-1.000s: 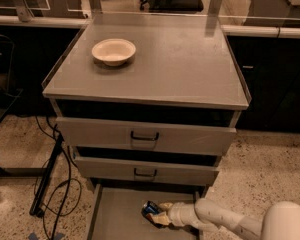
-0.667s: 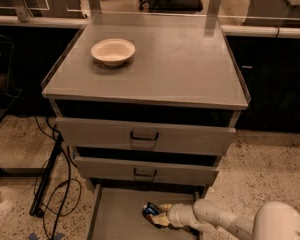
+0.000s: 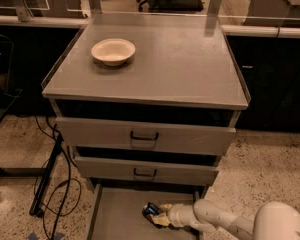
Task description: Place pepsi can into bottom drawer
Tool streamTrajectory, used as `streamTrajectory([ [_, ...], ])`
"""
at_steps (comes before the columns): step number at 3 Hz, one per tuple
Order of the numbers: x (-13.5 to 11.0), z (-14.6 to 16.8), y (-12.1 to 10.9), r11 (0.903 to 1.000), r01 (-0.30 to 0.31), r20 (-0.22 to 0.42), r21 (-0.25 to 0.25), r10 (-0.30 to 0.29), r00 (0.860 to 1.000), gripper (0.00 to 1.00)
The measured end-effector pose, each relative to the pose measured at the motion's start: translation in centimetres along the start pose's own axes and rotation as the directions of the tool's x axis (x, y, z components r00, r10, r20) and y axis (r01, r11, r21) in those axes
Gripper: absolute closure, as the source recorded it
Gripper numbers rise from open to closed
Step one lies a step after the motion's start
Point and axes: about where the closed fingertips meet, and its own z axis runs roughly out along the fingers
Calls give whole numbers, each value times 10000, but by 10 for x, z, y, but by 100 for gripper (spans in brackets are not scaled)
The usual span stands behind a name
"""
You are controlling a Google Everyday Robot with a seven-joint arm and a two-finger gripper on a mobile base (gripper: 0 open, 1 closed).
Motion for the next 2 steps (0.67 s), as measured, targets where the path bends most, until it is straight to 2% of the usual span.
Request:
streamTrajectory([
  [2, 0, 0, 0, 10000, 0, 0, -1, 0, 10000, 3],
])
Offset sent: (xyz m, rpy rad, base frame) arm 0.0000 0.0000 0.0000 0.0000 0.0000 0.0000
